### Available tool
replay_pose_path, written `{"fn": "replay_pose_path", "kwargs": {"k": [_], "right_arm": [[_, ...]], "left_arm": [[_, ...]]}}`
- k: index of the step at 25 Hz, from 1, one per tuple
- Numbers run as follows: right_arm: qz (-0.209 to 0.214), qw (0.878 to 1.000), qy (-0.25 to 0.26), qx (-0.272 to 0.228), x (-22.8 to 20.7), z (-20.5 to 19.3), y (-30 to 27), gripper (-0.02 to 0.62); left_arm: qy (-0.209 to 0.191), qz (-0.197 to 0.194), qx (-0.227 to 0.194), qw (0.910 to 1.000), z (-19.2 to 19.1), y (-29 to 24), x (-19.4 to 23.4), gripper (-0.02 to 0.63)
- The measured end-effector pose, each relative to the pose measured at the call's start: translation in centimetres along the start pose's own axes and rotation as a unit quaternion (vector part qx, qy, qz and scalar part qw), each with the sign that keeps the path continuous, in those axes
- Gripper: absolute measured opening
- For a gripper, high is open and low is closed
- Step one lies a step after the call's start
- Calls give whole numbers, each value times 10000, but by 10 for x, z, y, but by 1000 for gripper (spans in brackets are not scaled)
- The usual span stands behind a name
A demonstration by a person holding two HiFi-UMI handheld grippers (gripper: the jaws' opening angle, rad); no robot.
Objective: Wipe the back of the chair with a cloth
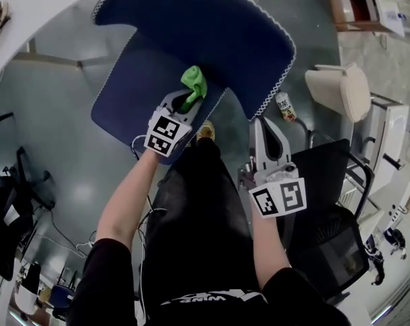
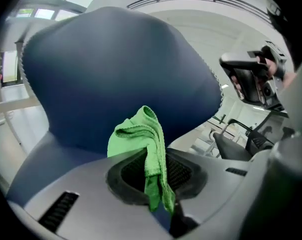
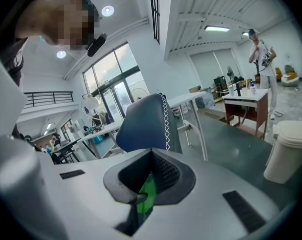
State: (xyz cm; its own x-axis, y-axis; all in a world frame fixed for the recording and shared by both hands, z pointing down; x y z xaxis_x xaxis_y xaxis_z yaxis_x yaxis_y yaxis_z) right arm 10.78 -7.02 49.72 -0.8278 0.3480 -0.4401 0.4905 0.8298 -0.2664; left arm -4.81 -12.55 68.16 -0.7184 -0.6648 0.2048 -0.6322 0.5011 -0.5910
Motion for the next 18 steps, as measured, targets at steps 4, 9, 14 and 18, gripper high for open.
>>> {"fn": "replay_pose_path", "kwargs": {"k": [4,9,14,18], "right_arm": [[65,10000,61,-33,2,12,-1,-3],[298,9994,200,-6,18,49,2,-3],[504,9984,274,-24,40,85,18,-3],[580,9980,228,66,56,109,33,-3]], "left_arm": [[258,504,-105,9983,22,32,24,63],[513,807,-253,9951,68,75,31,63],[729,1034,-608,9901,128,127,17,63],[753,1146,-812,9872,173,166,-7,64]]}}
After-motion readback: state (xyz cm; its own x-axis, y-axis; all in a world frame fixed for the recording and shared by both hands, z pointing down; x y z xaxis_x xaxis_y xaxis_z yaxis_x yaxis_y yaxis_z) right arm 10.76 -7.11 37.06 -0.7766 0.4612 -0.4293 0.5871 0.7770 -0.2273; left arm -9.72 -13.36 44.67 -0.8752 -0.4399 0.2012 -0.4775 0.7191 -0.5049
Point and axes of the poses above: the fingertips, and each gripper's own axes: y backward along the fingers, x to its left, z out of its top, the point moved 5 cm from there along y, backward along the fingers, and after that the axes turned 10 degrees about z, right-handed, at the moved point
